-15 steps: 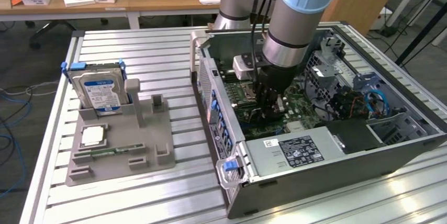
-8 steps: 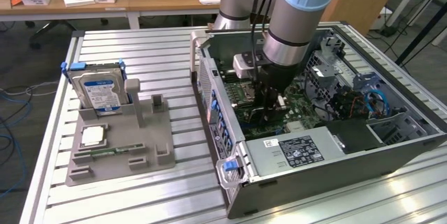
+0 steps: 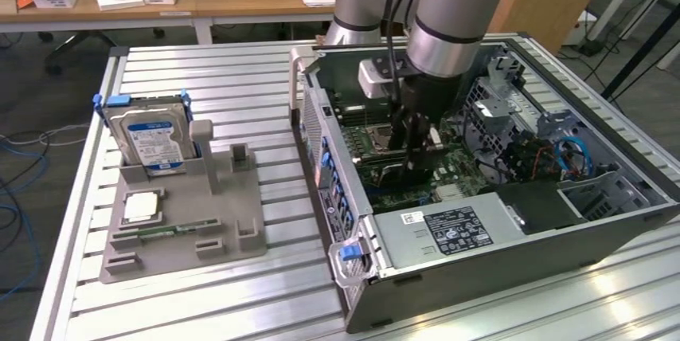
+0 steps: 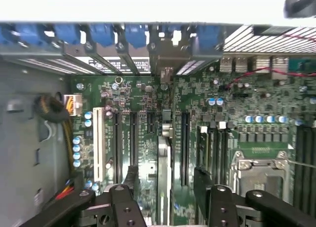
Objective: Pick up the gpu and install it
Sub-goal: 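Insert the gpu into the slot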
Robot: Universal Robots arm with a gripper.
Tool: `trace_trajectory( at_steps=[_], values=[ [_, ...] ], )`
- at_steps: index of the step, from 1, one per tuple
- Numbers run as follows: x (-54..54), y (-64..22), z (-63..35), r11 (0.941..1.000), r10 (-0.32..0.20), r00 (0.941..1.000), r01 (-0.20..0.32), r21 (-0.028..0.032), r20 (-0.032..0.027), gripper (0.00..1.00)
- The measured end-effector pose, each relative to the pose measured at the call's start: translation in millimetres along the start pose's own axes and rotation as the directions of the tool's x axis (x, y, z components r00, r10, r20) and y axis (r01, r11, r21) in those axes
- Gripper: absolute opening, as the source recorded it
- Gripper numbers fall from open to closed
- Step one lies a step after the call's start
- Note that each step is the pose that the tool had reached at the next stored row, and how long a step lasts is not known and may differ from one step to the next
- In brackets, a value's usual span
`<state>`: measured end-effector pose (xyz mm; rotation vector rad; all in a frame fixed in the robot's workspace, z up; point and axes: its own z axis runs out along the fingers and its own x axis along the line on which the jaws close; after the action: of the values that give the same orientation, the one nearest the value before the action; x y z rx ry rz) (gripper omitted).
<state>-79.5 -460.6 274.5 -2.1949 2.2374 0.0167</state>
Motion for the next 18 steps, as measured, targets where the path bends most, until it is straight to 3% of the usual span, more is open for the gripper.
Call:
trace_trajectory(
  at_steps=[5, 8, 9, 11, 13, 16, 18],
  values=[
    [-0.1, 0.0, -3.6, 1.0000, 0.000, 1.0000, 0.000, 0.0000, -0.0001, 0.55],
    [0.0, 0.0, -3.6, 1.0000, 0.000, 1.0000, 0.000, 0.0000, -0.0005, 0.37],
    [0.0, 0.0, -3.6, 1.0000, 0.000, 1.0000, 0.000, 0.0000, -0.0006, 0.37],
    [0.0, 0.0, -3.6, 1.0000, 0.000, 1.0000, 0.000, 0.0001, -0.0007, 0.25],
    [0.0, 0.0, -3.6, 1.0000, 0.000, 1.0000, 0.000, 0.0001, -0.0008, 0.25],
    [0.0, 0.0, -3.6, 1.0000, 0.000, 1.0000, 0.000, 0.0001, -0.0011, 0.11],
    [0.0, 0.0, -3.6, 1.0000, 0.000, 1.0000, 0.000, 0.0001, -0.0013, 0.11]
  ],
)
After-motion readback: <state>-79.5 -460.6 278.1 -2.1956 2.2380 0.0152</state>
